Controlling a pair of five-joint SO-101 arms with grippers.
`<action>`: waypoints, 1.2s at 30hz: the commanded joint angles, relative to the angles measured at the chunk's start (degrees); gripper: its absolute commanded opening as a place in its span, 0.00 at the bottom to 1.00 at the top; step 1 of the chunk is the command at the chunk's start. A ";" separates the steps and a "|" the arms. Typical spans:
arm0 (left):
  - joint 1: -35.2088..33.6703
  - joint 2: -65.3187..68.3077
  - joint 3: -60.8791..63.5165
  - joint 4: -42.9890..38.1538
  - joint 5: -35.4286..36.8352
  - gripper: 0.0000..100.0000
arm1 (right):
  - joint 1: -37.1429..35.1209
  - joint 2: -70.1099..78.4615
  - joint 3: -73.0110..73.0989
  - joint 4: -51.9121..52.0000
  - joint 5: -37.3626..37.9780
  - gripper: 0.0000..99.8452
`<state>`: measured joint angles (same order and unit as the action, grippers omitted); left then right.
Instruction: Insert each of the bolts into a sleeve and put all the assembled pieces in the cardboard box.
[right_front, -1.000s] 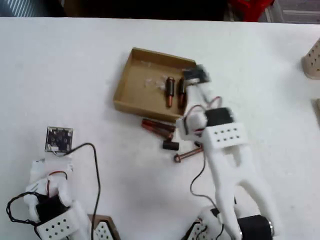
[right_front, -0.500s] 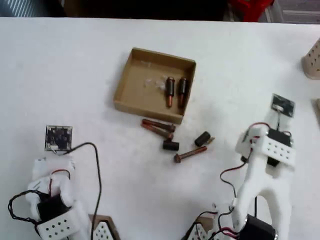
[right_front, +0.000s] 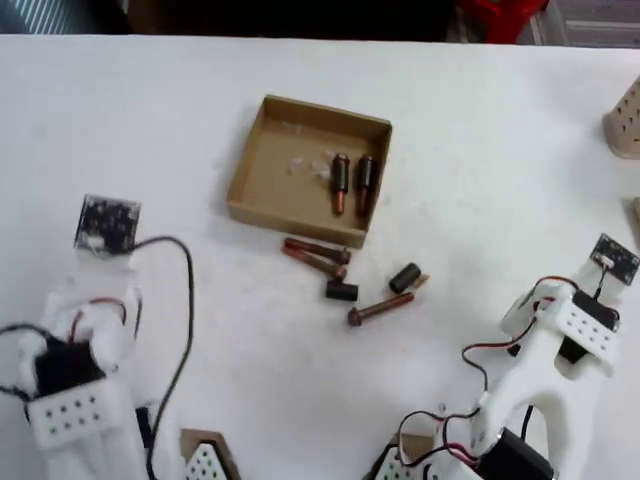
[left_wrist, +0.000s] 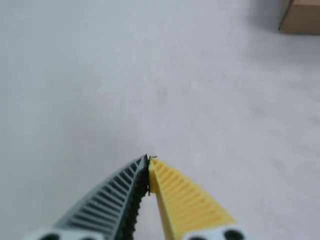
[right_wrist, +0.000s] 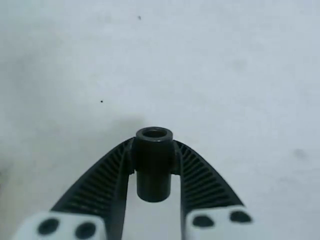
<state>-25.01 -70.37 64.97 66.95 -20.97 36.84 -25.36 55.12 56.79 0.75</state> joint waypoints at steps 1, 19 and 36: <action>6.29 16.13 -13.27 0.53 -0.18 0.03 | 3.12 -2.07 1.14 -4.18 -0.44 0.02; 50.59 57.71 -35.16 -3.60 -6.68 0.24 | 15.96 -2.15 6.42 -14.46 2.11 0.02; 54.90 80.48 -52.04 -8.70 -26.02 0.22 | 13.58 -2.15 8.62 -18.51 3.34 0.02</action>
<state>32.04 7.96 18.55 59.12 -45.76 51.52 -25.36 64.09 38.86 3.12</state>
